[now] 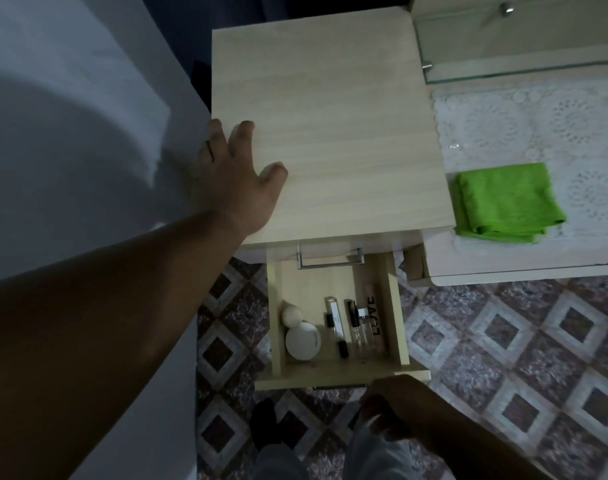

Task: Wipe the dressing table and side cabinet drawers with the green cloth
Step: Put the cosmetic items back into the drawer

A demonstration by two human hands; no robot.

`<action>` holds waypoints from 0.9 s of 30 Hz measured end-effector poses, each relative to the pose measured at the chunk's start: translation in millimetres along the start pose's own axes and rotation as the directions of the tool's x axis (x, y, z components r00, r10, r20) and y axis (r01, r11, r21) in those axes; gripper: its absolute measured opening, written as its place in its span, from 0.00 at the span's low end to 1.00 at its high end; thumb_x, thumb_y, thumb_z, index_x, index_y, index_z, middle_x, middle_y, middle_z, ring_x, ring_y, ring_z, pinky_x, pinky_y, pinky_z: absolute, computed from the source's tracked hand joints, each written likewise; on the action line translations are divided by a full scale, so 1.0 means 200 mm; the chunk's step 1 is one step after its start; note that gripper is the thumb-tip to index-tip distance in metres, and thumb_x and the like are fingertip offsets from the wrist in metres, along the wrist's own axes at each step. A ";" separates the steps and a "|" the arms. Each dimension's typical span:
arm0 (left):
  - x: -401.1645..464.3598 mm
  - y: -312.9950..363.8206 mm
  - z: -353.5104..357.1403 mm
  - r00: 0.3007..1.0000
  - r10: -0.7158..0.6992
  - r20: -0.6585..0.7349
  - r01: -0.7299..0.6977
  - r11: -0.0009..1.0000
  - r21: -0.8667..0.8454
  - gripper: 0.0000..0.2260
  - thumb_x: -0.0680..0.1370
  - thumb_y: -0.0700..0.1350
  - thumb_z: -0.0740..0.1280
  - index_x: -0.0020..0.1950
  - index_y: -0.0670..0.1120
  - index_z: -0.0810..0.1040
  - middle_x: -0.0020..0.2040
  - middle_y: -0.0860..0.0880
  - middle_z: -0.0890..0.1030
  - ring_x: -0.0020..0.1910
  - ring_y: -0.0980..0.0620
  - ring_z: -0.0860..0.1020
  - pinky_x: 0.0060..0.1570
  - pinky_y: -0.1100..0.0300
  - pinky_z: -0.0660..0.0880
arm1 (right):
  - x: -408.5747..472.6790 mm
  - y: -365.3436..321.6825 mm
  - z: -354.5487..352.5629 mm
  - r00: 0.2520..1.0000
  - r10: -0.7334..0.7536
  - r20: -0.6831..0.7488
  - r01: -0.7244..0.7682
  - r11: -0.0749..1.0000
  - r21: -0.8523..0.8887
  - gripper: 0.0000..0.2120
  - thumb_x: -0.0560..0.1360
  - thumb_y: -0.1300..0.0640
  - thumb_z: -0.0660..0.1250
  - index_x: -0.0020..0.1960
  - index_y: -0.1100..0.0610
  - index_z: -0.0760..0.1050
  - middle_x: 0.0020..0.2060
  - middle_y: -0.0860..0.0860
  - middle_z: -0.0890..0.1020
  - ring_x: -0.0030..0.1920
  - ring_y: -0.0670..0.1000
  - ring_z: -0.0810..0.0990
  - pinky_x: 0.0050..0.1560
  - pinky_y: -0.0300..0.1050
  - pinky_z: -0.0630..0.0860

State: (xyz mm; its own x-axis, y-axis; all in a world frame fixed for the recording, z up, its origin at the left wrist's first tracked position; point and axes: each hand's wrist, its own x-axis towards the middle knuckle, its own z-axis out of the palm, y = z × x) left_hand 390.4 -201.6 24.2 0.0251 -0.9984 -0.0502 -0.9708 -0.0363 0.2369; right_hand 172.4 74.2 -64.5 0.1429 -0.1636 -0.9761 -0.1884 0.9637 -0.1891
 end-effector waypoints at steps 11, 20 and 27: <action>0.00 0.00 0.00 1.000 0.000 -0.009 0.000 1.000 0.019 0.32 0.78 0.63 0.58 0.79 0.56 0.54 0.82 0.44 0.49 0.77 0.40 0.56 0.69 0.43 0.62 | 0.19 0.06 -0.02 0.958 -0.209 -0.194 0.220 0.975 0.035 0.11 0.81 0.59 0.65 0.47 0.62 0.84 0.42 0.58 0.86 0.40 0.52 0.80 0.41 0.45 0.77; 0.00 0.02 -0.01 1.000 -0.021 -0.006 0.021 0.999 -0.028 0.30 0.78 0.61 0.61 0.78 0.56 0.56 0.81 0.48 0.49 0.78 0.43 0.55 0.65 0.40 0.68 | 0.27 -0.27 -0.16 0.924 -0.326 -0.200 0.323 0.945 -0.052 0.11 0.79 0.56 0.69 0.48 0.64 0.84 0.39 0.58 0.85 0.37 0.52 0.79 0.36 0.42 0.74; 0.01 0.02 -0.02 1.000 -0.017 0.021 0.017 1.000 0.000 0.30 0.78 0.61 0.61 0.76 0.57 0.54 0.80 0.50 0.50 0.77 0.42 0.57 0.61 0.38 0.71 | 0.31 -0.44 -0.26 0.855 -0.507 -0.115 0.483 0.856 -0.182 0.08 0.79 0.66 0.67 0.45 0.56 0.81 0.32 0.51 0.78 0.27 0.46 0.75 0.30 0.40 0.70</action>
State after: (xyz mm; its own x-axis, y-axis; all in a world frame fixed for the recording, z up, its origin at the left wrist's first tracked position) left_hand 388.0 -202.9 28.3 0.0367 -0.9965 -0.0747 -0.9702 -0.0535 0.2365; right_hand 148.0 -31.9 -113.1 0.1062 -0.6521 -0.7506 -0.2688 0.7080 -0.6531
